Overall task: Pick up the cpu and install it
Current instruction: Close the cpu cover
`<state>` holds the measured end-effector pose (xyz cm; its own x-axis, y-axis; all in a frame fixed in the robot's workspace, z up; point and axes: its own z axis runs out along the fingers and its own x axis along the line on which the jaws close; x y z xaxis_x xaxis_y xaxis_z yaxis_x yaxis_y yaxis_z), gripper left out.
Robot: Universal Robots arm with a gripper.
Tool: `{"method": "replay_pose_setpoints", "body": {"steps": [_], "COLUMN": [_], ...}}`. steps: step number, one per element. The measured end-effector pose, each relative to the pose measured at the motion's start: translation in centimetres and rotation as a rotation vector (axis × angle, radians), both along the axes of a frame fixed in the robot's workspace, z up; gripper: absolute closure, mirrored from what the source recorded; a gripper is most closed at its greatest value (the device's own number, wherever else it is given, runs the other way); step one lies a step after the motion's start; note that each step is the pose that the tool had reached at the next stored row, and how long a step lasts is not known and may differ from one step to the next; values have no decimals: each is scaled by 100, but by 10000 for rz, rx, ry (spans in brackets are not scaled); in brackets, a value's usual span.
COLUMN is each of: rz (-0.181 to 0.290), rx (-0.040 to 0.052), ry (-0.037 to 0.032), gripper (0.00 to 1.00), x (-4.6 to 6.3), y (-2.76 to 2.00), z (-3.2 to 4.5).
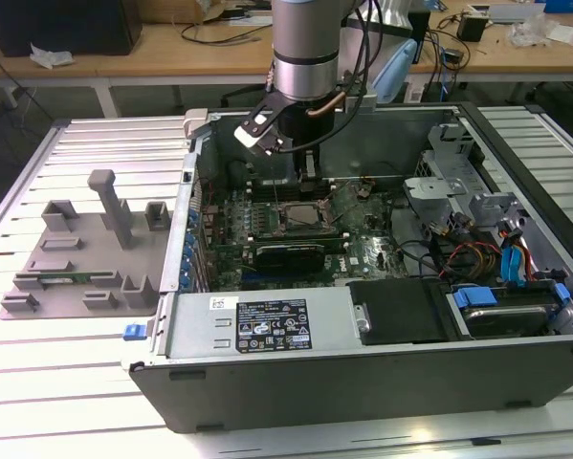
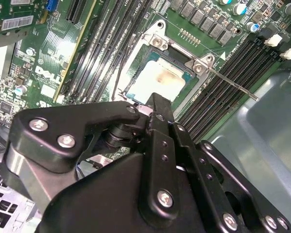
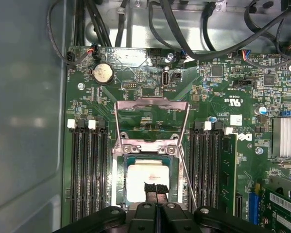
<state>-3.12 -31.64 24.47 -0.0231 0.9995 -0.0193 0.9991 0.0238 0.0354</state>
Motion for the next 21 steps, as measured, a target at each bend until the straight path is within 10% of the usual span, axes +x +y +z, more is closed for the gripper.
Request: {"method": "replay_pose_setpoints", "body": {"steps": [21], "rz": [0], "rx": [-36], "ry": [2], "gripper": [89], "x": [0], "y": [1], "z": [163]}}
